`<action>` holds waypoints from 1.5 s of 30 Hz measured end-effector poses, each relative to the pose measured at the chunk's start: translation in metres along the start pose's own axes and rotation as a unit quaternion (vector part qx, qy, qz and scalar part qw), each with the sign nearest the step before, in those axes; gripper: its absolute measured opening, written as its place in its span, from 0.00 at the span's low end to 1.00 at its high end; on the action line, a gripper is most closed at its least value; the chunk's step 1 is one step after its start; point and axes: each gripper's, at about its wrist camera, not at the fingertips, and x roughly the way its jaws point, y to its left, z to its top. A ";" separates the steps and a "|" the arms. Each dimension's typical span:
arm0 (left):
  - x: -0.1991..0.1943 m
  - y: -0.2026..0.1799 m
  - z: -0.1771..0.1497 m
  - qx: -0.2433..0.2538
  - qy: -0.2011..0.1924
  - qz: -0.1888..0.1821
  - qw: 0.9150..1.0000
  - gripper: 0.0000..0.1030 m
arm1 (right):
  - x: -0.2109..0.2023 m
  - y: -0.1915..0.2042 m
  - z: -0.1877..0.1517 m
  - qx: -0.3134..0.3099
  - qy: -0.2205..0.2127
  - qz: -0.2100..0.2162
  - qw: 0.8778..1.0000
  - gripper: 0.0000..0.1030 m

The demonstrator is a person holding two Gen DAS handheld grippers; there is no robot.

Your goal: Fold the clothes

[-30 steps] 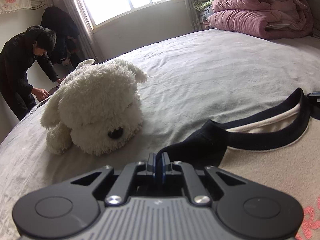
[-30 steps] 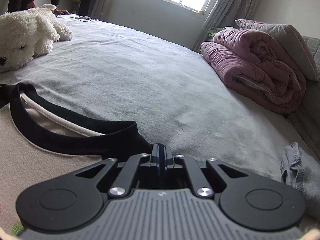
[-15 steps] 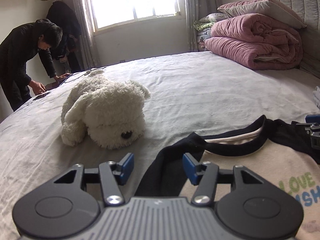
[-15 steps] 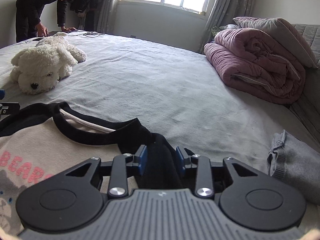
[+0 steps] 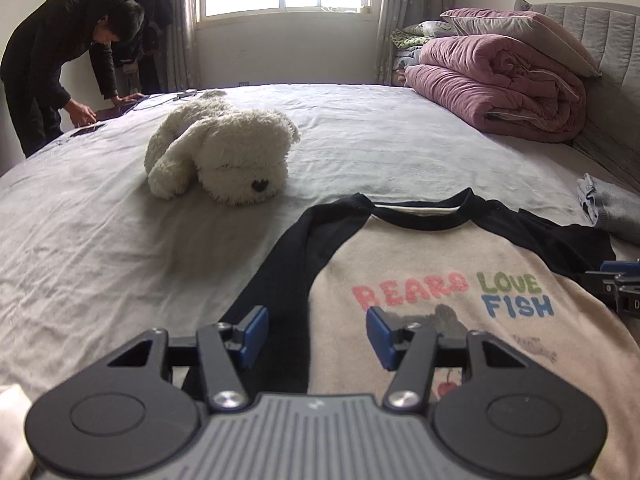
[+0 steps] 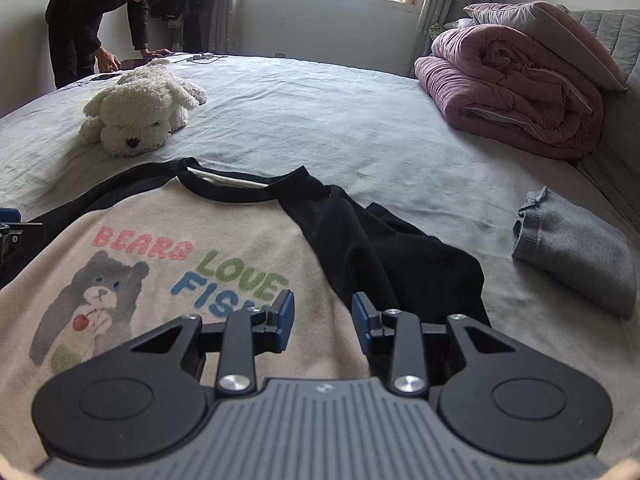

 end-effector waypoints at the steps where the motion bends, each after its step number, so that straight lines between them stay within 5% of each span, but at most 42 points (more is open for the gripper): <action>1: -0.005 0.003 -0.004 -0.007 0.003 -0.003 1.000 0.54 | -0.005 -0.001 -0.004 0.003 0.002 0.002 1.000 0.35; 14: -0.046 0.037 -0.053 -0.063 0.049 -0.022 0.997 0.54 | -0.043 -0.026 -0.059 0.074 0.041 0.009 0.996 0.37; 20: -0.054 0.064 -0.054 -0.095 0.039 0.016 0.995 0.54 | -0.046 -0.038 -0.072 0.112 0.049 0.012 0.992 0.38; 25: -0.043 0.072 -0.051 -0.076 0.042 0.053 0.995 0.54 | -0.040 -0.041 -0.075 0.127 0.057 0.015 0.990 0.39; 30: -0.017 0.061 -0.055 -0.007 0.054 0.089 0.995 0.57 | -0.037 -0.039 -0.070 0.121 0.069 0.015 0.990 0.41; 31: -0.013 0.057 -0.056 0.011 0.049 0.097 0.994 0.55 | -0.036 -0.038 -0.069 0.120 0.071 0.014 0.990 0.41; 32: -0.010 0.052 -0.054 0.029 0.042 0.106 0.993 0.45 | -0.034 -0.038 -0.068 0.119 0.072 0.014 0.990 0.42; 33: -0.009 0.049 -0.051 0.043 0.036 0.115 0.992 0.26 | -0.032 -0.038 -0.066 0.116 0.072 0.014 0.991 0.42; 35: -0.005 0.044 -0.043 0.060 0.028 0.134 0.989 0.12 | -0.029 -0.039 -0.063 0.110 0.073 0.014 0.991 0.42; 45: 0.014 0.081 0.023 0.054 -0.028 0.255 0.965 0.09 | -0.017 -0.056 -0.054 0.113 0.075 0.011 0.991 0.42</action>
